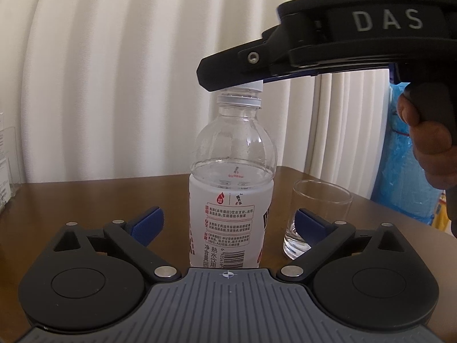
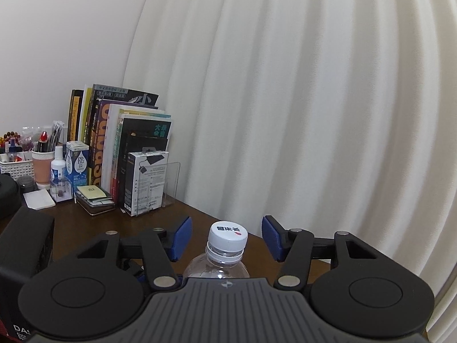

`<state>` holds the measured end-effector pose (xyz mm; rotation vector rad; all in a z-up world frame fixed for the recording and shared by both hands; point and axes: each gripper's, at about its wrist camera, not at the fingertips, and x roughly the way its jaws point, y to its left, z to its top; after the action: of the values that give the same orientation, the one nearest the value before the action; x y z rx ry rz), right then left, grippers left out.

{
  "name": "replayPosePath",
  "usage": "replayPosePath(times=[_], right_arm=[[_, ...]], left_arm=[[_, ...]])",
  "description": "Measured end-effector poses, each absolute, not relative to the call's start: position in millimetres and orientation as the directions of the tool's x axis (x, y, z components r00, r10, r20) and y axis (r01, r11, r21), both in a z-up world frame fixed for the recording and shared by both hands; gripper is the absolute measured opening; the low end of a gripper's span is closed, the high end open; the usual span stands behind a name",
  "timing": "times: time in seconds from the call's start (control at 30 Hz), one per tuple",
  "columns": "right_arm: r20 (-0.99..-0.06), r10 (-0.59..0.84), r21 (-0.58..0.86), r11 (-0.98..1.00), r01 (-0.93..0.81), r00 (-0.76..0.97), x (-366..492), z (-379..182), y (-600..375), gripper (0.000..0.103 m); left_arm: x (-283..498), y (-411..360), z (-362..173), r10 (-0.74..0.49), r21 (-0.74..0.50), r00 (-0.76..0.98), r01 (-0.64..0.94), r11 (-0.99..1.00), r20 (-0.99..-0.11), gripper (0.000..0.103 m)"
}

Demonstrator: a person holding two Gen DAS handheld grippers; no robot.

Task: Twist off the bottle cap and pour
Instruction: 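Twist the white cap on the bottle neck with the right tool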

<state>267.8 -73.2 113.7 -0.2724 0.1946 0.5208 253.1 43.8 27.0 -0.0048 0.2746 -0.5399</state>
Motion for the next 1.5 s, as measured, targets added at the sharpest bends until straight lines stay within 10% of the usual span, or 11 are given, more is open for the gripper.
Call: replayPosePath(times=[0.77,1.5], right_arm=[[-0.28,0.467,-0.207,0.824,-0.527,0.839,271.5,112.1,-68.6,0.04],[-0.381,0.701,-0.111,0.613,-0.782,0.603,311.0,127.2,-108.4,0.032]], left_arm=[[255.4,38.7,27.3,-0.495,-0.05,0.824,0.502,0.863,-0.276,0.062],[257.0,40.1,27.2,-0.495,-0.024,0.824,0.509,0.861,-0.278,0.058]])
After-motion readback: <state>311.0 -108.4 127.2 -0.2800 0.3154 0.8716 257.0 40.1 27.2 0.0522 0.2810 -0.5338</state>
